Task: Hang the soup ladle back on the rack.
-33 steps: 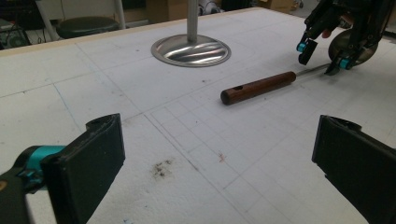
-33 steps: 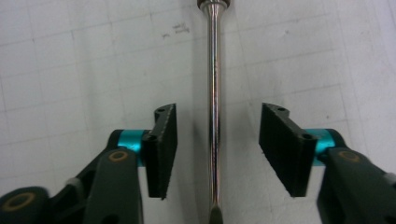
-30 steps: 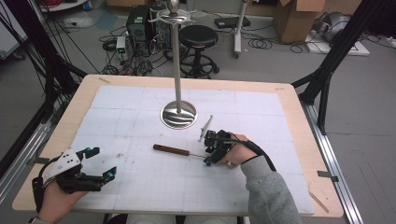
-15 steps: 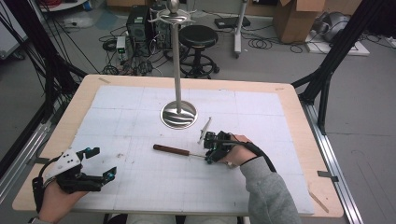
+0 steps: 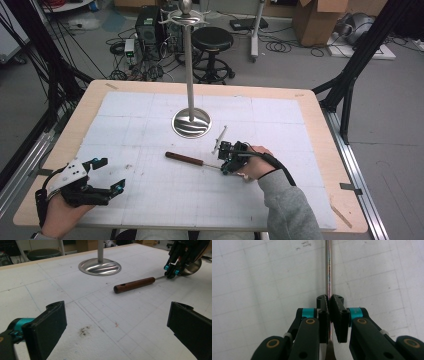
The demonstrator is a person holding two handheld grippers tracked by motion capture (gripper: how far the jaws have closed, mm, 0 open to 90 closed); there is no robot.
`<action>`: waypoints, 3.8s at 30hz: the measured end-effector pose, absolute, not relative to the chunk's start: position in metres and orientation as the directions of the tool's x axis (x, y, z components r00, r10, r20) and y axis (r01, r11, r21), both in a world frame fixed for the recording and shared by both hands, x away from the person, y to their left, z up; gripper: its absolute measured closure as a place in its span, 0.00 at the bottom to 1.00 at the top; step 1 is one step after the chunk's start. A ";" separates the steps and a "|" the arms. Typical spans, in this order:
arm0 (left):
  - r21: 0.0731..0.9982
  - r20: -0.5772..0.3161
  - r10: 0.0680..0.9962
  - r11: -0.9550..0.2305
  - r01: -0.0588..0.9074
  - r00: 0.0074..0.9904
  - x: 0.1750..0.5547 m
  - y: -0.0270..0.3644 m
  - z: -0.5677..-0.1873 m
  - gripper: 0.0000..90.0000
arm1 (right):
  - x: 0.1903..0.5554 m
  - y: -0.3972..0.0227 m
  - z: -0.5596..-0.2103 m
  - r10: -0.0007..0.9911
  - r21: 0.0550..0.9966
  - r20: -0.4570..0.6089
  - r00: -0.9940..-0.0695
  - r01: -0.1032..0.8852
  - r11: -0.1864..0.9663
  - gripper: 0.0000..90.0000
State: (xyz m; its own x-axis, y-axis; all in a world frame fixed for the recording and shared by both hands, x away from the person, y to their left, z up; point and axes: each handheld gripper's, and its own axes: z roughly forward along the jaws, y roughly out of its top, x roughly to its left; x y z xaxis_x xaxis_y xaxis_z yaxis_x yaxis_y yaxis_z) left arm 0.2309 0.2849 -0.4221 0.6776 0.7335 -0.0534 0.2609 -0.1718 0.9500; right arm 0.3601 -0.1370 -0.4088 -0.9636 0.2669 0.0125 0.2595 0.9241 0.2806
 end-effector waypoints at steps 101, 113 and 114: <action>0.949 -0.064 0.728 -0.166 0.267 0.683 0.239 0.279 -0.423 0.03 | 0.343 -0.221 -0.327 0.596 0.973 0.017 -0.803 0.151 0.177 0.93; 0.950 -0.066 0.727 -0.164 0.267 0.684 0.239 0.279 -0.423 0.03 | 0.357 -0.214 -0.317 0.625 0.969 0.036 -0.780 0.181 0.170 0.93; 0.949 -0.066 0.726 -0.165 0.267 0.684 0.239 0.279 -0.423 0.03 | 0.359 -0.214 -0.316 0.626 0.967 0.035 -0.779 0.184 0.175 0.93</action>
